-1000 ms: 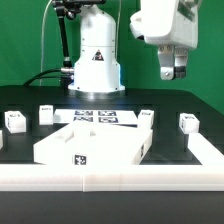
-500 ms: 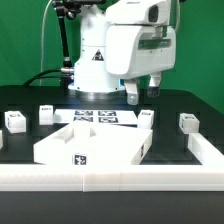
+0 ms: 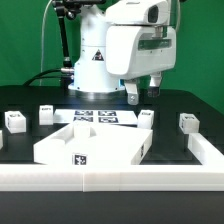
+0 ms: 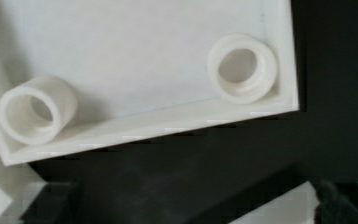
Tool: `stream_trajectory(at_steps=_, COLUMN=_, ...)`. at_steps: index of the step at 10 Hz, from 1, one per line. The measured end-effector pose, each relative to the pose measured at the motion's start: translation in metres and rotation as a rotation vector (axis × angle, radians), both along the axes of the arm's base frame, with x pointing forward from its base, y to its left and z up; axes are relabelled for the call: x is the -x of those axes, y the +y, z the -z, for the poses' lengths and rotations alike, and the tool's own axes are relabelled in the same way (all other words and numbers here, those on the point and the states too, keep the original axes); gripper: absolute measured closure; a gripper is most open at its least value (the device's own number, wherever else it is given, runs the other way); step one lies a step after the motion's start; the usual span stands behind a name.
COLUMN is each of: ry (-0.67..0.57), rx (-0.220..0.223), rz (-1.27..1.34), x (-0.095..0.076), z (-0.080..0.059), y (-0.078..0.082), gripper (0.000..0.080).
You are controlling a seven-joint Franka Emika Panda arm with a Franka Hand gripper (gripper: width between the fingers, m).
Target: Assemble one leg
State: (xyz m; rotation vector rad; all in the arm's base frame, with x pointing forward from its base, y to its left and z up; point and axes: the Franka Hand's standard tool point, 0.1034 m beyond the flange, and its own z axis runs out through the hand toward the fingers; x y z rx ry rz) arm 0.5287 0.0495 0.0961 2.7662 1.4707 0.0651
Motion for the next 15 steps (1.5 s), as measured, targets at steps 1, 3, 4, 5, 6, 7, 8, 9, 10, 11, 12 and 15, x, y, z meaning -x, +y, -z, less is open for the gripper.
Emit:
stream_trajectory(at_steps=1, ry=-0.001, rx=0.0, rz=-0.037, x=0.005, z=0.008, y=-0.008, gripper=0.015)
stream_trajectory(at_steps=3, ry=-0.014, rx=-0.001, rz=-0.063, x=0.025, z=0.029, y=-0.027, gripper=0.015)
stream_trajectory(at_steps=4, ry=-0.011, rx=-0.002, rz=-0.067, x=0.032, z=0.04, y=-0.036, gripper=0.015)
stream_trajectory(at_steps=5, ry=-0.009, rx=-0.005, rz=-0.064, x=0.036, z=0.05, y=-0.04, gripper=0.015)
stream_trajectory(at_steps=6, ry=-0.014, rx=-0.01, rz=-0.061, x=0.038, z=0.059, y=-0.04, gripper=0.015)
stream_trajectory(at_steps=7, ry=-0.011, rx=-0.014, rz=-0.06, x=0.041, z=0.068, y=-0.039, gripper=0.015)
stream_trajectory(at_steps=8, ry=0.0, rx=-0.016, rz=-0.059, x=0.044, z=0.075, y=-0.039, gripper=0.015)
stream_trajectory(at_steps=9, ry=0.005, rx=-0.016, rz=-0.056, x=0.045, z=0.077, y=-0.037, gripper=0.015)
stream_trajectory(at_steps=10, ry=0.008, rx=-0.017, rz=-0.058, x=0.047, z=0.078, y=-0.036, gripper=0.015)
stream_trajectory(at_steps=11, ry=0.008, rx=-0.017, rz=-0.059, x=0.047, z=0.078, y=-0.036, gripper=0.015)
stream_trajectory(at_steps=12, ry=0.01, rx=-0.017, rz=-0.063, x=0.047, z=0.078, y=-0.036, gripper=0.015)
stream_trajectory(at_steps=15, ry=0.02, rx=-0.02, rz=-0.069, x=0.052, z=0.084, y=-0.029, gripper=0.015)
